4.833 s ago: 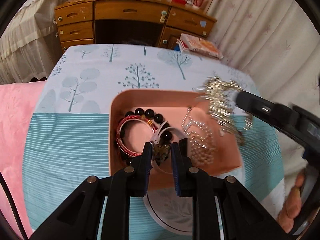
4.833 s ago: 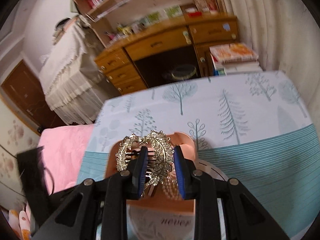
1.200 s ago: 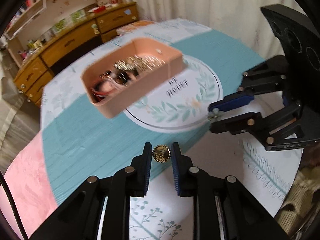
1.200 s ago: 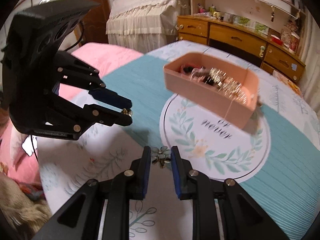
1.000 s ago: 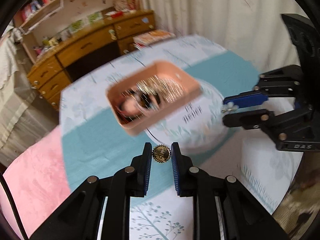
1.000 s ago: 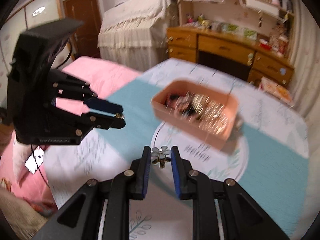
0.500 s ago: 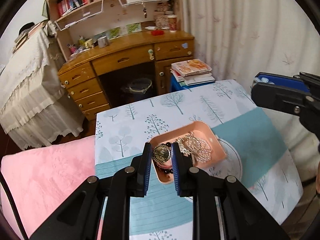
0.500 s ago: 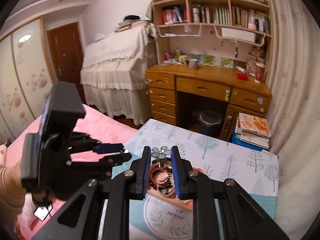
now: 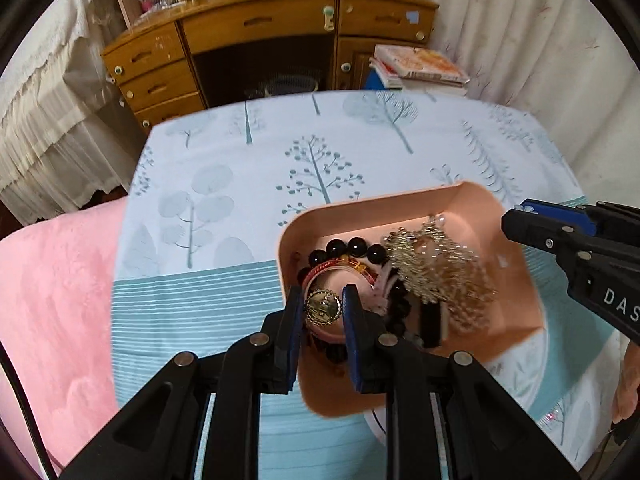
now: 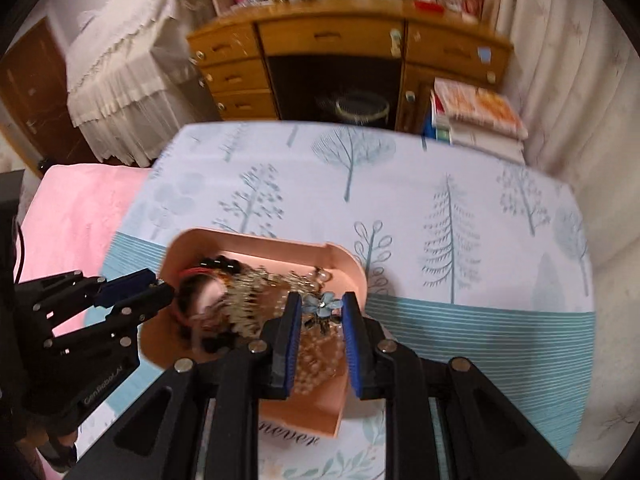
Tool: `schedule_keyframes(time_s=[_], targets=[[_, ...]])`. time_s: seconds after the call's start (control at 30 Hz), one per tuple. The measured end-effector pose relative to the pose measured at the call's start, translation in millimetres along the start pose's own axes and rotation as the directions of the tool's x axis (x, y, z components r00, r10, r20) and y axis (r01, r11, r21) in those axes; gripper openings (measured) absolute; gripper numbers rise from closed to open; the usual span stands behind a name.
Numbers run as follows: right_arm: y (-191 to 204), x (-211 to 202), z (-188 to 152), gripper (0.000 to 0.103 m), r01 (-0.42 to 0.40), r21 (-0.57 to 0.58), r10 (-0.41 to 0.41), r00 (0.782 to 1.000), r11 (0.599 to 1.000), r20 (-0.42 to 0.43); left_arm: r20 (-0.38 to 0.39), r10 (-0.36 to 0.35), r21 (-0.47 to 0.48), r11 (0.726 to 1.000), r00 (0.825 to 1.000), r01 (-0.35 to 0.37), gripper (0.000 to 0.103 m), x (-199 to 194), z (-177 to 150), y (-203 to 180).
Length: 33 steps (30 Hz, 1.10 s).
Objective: Organize jewelry
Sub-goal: 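Carry the coin pendant and flower earring into the pink tray, open both tools, then move the left tool to the red-stone ring and grasp it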
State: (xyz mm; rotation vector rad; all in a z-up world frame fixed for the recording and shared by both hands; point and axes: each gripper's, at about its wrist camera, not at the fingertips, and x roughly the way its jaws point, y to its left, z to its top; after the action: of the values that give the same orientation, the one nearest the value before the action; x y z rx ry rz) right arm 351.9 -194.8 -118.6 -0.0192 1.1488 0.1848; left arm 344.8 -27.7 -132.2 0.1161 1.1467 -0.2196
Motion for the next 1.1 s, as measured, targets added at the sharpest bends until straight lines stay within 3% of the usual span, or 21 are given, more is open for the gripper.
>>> schedule_keyframes(time_s=[0.1, 0.23, 0.4, 0.7, 1.1], targets=[[-5, 11, 4, 0.021, 0.01, 0.023, -0.01, 1.0, 1.0, -0.019, -0.011, -0.012, -0.008, 1.0, 1.0, 0.012, 0.018, 13, 3, 0], [-8, 14, 6, 0.021, -0.012, 0.053, 0.012, 1.0, 0.999, -0.003, 0.008, -0.042, -0.015, 0.999, 0.999, 0.042, 0.036, 12, 6, 0], [-10, 9, 4, 0.021, -0.021, 0.069, 0.02, 1.0, 0.997, 0.018, 0.057, -0.037, 0.0, 0.999, 0.998, 0.037, 0.049, -5, 7, -1], [-10, -37, -26, 0.021, -0.025, 0.05, 0.02, 0.996, 0.998, 0.093, 0.127, -0.018, 0.039, 0.999, 0.992, 0.013, 0.05, -54, -14, -3], [-1, -115, -114, 0.021, -0.095, -0.041, 0.101, 0.979, 0.995, 0.174, 0.196, -0.063, 0.085, 0.995, 0.979, 0.047, 0.054, -128, -100, -10]])
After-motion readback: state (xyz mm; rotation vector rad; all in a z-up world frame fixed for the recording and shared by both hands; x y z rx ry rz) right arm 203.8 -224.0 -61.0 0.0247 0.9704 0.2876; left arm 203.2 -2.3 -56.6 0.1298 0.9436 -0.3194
